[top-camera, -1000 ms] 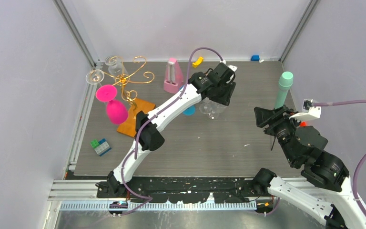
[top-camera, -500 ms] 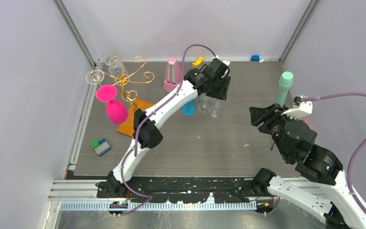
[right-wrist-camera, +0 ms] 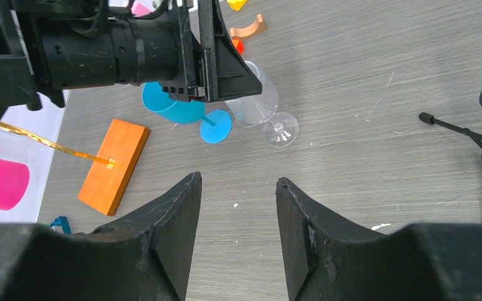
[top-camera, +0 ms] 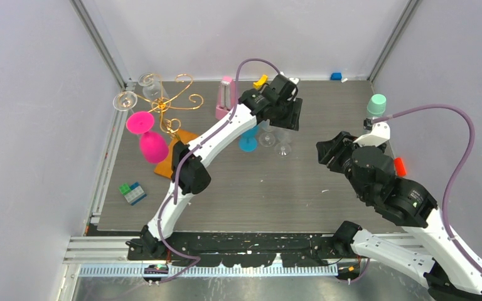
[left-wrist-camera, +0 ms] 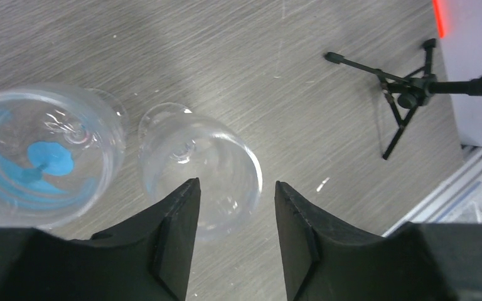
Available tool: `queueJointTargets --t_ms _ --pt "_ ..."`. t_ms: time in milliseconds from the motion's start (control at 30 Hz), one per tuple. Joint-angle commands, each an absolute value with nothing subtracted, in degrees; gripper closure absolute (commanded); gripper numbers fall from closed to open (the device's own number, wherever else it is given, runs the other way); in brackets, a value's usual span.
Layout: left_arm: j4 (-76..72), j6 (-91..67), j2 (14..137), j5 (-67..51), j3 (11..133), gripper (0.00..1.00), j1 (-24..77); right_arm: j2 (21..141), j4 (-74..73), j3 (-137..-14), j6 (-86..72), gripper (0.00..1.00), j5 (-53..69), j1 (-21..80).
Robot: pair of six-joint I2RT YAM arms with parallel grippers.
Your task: Take the wine glass off the wine glass rack
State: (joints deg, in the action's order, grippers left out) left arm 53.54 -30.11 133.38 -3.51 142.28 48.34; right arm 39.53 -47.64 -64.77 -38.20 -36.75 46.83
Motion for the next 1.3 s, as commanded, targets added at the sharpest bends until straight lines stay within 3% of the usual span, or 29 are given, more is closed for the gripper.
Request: queueJointTargets --t_ms 0,267,400,533,567,600,867,1100,1267 --pt "48.79 -31.13 125.69 -6.65 141.07 0.49 48.43 40.04 -47.1 -67.32 -38.98 0.47 -36.72 47.02" --pt "48.17 -30.32 120.97 -7.55 139.1 0.44 48.43 41.29 -47.05 -68.78 -38.42 0.44 -36.78 47.06" --pt "48.09 -27.86 114.23 -2.29 133.33 0.37 48.44 44.07 -47.11 -70.99 -37.35 0.44 -36.71 47.05" --pt "48.28 -23.99 106.8 6.96 126.23 0.24 48.43 49.98 -46.95 -74.37 -35.26 0.45 -36.03 47.11" --pt "48.82 -22.86 105.07 8.53 124.67 0.07 48.43 52.6 -46.94 -74.98 -34.77 0.44 -35.7 47.06" --pt "49.68 -21.4 103.68 10.6 123.99 0.01 48.36 53.85 -46.8 -76.27 -33.61 0.43 -35.56 47.03" --pt "53.81 -16.02 89.73 25.55 115.56 0.0 47.77 69.29 -46.22 -84.3 -28.69 0.4 -33.17 45.32" --pt "49.33 -16.27 73.84 29.72 103.0 0.0 47.72 80.47 -44.78 -88.36 -27.44 0.57 -25.4 38.96" --pt "47.34 -16.46 67.61 29.52 97.81 0.0 47.72 86.43 -44.85 -90.36 -25.64 0.59 -20.99 35.0"
